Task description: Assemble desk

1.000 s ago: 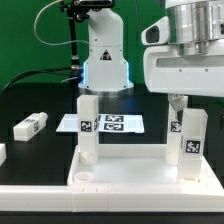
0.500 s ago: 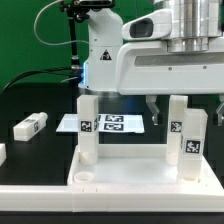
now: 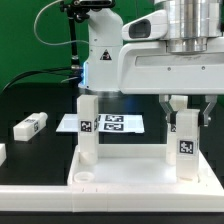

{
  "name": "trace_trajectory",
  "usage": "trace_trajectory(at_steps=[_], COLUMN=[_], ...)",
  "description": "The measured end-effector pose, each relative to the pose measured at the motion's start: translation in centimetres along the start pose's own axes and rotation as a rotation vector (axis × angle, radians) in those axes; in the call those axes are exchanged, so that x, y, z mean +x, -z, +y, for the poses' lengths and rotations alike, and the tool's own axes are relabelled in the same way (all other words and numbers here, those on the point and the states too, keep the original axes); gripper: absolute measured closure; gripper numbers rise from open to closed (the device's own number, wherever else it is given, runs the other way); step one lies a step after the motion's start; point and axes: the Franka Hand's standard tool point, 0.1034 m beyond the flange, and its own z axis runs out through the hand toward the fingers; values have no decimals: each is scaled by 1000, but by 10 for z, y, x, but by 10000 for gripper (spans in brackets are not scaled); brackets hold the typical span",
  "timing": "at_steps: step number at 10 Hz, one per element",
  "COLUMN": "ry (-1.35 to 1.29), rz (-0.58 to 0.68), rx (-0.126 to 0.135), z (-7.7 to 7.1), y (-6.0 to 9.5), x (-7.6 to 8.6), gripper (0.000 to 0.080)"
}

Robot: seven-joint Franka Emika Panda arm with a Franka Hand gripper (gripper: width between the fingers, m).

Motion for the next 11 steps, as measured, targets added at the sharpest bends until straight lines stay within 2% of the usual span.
trace_trajectory(at_steps=[2, 5, 8, 9, 10, 11], ry=[-187, -636, -1113, -1142, -1133, -1091], rz=[0, -17, -67, -70, -69, -68], rx=[-4, 1, 51, 48, 48, 48], z=[1, 5, 4, 5, 4, 5], y=[0, -1, -2, -2, -2, -2], x=[-1, -1, -5, -5, -5, -6], gripper=[512, 512, 509, 509, 452, 293])
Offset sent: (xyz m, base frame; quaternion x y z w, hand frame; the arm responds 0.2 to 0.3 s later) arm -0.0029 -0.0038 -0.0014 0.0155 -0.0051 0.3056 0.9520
